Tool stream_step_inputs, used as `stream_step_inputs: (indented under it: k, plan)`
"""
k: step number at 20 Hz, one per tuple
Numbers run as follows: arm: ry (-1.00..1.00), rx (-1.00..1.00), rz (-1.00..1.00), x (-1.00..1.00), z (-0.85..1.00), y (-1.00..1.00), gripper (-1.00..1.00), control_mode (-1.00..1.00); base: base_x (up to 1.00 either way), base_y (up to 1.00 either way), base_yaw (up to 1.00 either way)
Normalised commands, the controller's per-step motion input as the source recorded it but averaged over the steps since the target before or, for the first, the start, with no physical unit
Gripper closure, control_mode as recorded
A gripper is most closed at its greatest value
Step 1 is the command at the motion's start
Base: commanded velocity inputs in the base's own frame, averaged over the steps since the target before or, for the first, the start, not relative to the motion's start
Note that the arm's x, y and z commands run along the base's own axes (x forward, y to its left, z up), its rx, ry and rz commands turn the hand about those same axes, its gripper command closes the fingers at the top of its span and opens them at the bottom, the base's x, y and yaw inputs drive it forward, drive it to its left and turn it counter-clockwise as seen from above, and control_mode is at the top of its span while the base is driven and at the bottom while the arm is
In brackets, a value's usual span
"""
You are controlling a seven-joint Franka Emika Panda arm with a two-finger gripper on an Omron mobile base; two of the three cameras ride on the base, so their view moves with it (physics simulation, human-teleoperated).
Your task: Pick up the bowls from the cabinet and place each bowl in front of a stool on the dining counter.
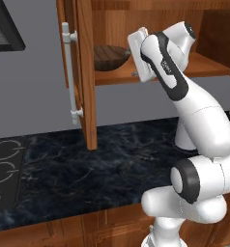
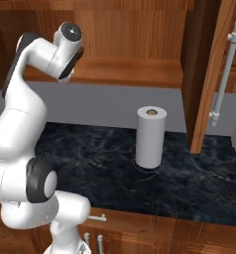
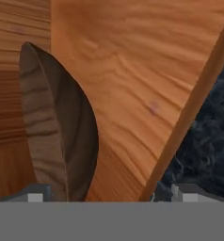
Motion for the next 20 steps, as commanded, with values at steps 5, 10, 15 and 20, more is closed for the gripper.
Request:
stream_step_inputs:
  k: [5, 10, 15, 20]
  plan:
    - [0.06, 0.0, 0.05, 0.59, 0.0, 0.03, -1.0, -1.0, 0.0, 0.0, 0.0]
    - [0.05, 0.0, 0.04, 0.54, 0.0, 0.12, -1.0, -1.0, 0.0, 0.0, 0.0]
    - [0.0, 0.0, 0.02, 0.46, -0.04, 0.21, -1.0, -1.0, 0.0, 0.0, 0.0]
    - [0.0, 0.0, 0.02, 0.3, -0.15, 0.2, -1.0, -1.0, 0.0, 0.0, 0.0]
